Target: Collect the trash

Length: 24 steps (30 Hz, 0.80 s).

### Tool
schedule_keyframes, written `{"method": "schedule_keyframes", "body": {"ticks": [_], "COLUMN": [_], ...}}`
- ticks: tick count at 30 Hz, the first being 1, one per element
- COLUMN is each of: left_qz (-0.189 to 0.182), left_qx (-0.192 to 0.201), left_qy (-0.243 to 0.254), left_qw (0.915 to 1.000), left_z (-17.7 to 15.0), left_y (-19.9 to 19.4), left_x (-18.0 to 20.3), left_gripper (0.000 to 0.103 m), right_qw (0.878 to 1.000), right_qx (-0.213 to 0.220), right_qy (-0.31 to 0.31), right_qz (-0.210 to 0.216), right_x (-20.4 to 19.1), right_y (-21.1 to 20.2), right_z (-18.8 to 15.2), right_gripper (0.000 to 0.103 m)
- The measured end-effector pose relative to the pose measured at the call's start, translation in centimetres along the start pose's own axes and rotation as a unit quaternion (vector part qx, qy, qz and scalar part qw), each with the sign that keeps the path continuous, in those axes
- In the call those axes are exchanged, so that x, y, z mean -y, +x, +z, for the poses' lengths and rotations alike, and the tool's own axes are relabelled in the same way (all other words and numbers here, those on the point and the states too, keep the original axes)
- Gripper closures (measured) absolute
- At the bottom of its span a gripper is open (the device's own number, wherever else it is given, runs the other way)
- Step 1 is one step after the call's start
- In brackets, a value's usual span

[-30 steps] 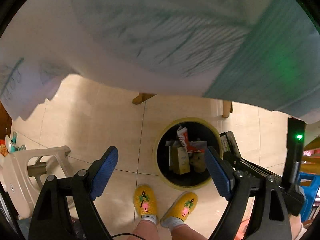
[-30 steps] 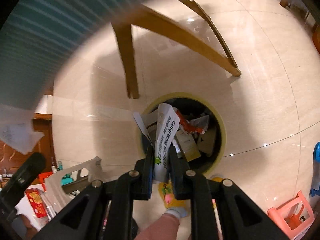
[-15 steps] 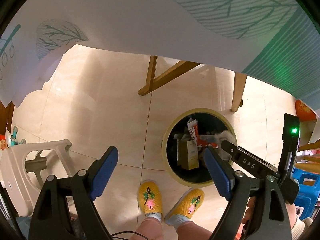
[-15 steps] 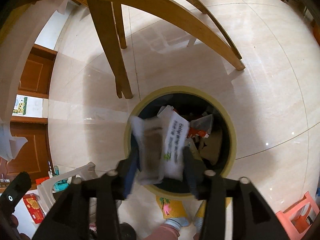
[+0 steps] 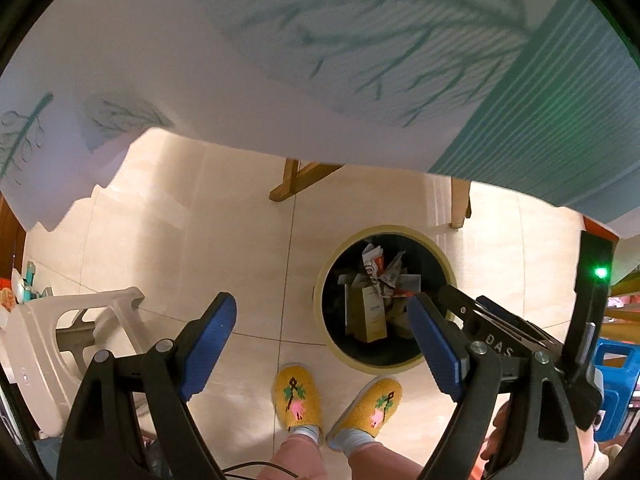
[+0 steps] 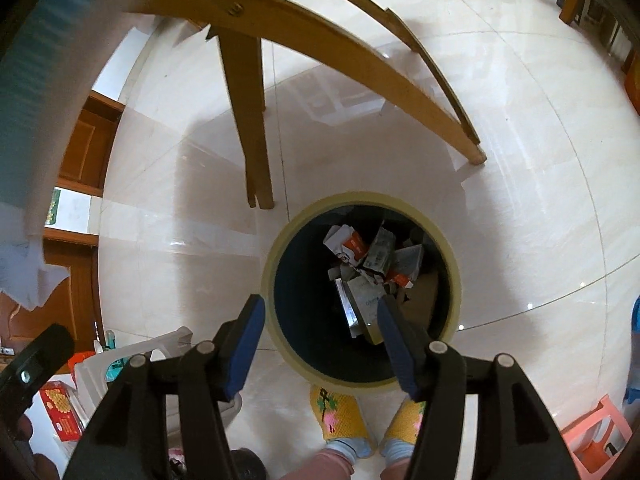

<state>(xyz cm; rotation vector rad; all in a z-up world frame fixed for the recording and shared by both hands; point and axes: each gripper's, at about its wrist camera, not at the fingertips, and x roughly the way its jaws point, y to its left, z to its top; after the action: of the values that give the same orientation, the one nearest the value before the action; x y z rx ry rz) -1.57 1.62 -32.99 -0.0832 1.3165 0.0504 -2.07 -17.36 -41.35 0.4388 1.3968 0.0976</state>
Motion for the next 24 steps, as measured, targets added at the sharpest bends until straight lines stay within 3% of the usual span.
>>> {"method": "schedule_keyframes", "body": {"ticks": [9,24], "left_qz": [-0.002,-0.009], "left_qx": [0.017,0.075], "left_qy": [0.018,0.058], "left_qw": [0.9997,0.9955], "left_z": [1.5,5.7], "left_y": [-6.3,-21.2], "left_x": [1.1,3.5], "left_gripper": [0.017,0.017], "right_qw": [1.0,0.995], "right_qx": [0.016,0.082], "right_qy": [-0.009,-0.06], "right_qz": [0.002,-0.01], "right_x": [-1.7,-7.2], "right_y": [-7.5,-25.7], "right_z": [0.1,3.0], "right_gripper": [0.044,0.044]}}
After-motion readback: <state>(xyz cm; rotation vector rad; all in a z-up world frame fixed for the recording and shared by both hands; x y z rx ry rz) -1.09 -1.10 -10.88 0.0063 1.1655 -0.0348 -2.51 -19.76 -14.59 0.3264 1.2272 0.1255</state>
